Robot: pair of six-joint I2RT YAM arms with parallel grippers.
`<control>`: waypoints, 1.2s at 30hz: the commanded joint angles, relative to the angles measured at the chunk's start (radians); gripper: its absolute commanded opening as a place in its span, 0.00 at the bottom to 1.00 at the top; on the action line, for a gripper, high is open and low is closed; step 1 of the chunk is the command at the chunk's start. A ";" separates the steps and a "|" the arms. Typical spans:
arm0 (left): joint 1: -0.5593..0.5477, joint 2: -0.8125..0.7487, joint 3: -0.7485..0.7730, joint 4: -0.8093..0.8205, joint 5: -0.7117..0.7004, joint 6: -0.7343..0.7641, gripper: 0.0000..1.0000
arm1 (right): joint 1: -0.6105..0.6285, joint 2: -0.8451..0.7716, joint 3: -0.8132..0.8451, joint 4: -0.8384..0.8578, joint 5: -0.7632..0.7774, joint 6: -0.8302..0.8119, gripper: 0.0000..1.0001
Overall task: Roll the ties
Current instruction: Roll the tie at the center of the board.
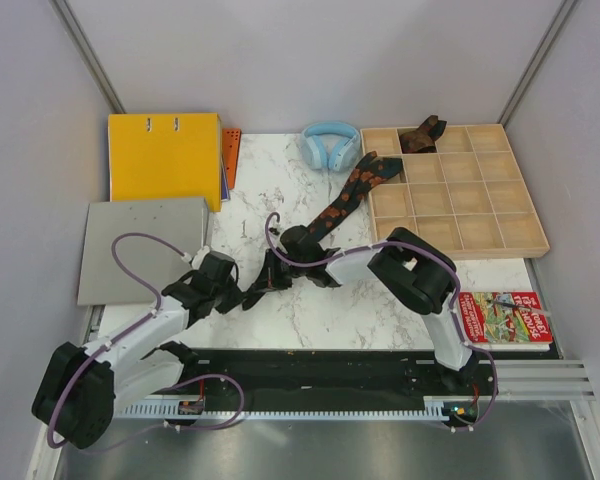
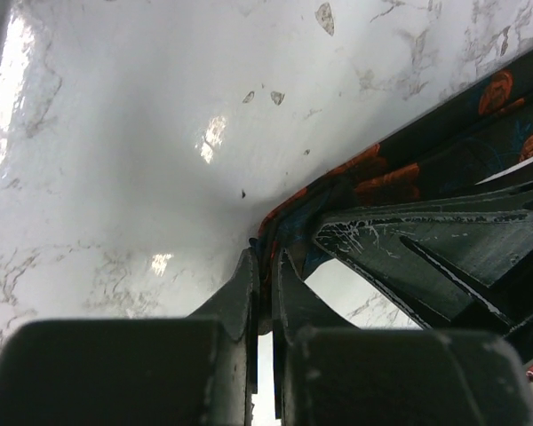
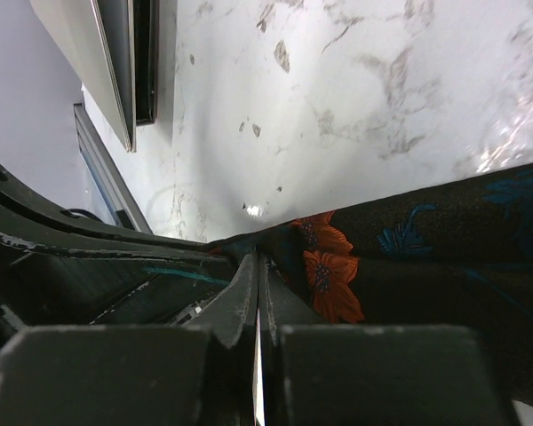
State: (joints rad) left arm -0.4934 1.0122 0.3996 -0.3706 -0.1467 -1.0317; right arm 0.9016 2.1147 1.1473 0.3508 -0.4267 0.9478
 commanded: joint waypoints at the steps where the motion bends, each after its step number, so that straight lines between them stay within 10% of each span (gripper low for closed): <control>1: -0.007 -0.062 0.061 -0.158 -0.004 0.009 0.02 | 0.016 -0.024 -0.040 -0.042 0.040 0.002 0.00; 36: -0.007 -0.069 0.245 -0.387 0.025 0.053 0.02 | 0.255 -0.117 -0.014 -0.101 0.157 0.098 0.00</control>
State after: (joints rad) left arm -0.4995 0.9127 0.5976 -0.8501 -0.1001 -0.9932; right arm 1.1400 2.0037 1.1301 0.2192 -0.2348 1.0271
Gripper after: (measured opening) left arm 0.046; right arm 0.009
